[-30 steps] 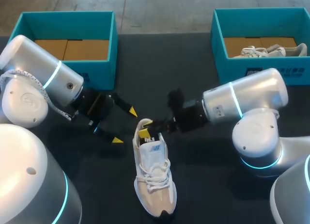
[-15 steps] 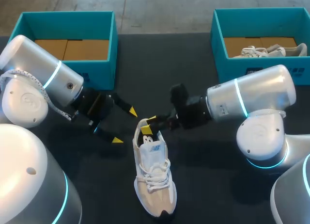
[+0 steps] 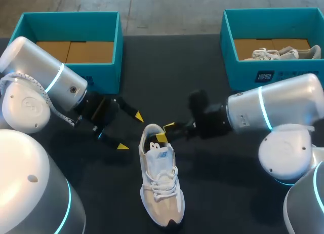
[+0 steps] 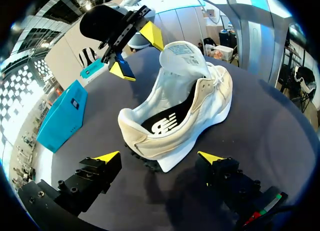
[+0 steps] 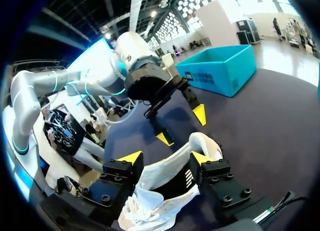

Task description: Take the shoe out of the shoebox, open the shoe tongue, remove and reinsert the insole, then place the shoe into the shoebox

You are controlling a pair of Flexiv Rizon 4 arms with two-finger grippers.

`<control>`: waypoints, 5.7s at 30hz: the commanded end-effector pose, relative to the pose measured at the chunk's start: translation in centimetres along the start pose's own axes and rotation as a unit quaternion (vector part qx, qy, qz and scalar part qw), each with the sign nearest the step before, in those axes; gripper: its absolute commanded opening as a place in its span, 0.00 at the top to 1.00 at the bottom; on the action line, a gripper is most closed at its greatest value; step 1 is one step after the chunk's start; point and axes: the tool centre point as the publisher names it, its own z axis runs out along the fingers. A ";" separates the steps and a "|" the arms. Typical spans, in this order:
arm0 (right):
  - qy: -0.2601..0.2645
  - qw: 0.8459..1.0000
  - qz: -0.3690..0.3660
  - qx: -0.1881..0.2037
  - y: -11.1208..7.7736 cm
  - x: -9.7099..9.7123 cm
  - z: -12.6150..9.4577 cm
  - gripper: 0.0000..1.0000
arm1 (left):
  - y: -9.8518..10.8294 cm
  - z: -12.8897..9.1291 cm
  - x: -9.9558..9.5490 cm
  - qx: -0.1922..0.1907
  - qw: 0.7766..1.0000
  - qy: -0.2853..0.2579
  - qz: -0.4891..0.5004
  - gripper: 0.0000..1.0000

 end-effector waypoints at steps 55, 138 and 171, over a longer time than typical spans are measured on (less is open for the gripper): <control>-0.157 0.983 0.052 0.076 -0.1 1.8 -6.1 0.00 | 1.8 -13.7 1.5 -0.055 0.995 0.075 0.027 0.00; -0.404 0.891 0.131 0.163 1.0 1.1 3.8 0.71 | 6.3 -23.6 1.0 -0.181 0.976 0.123 0.006 0.00; -0.483 0.852 0.100 0.179 -0.9 -4.0 5.7 1.00 | 6.3 -23.6 1.0 -0.181 0.976 0.123 0.006 0.00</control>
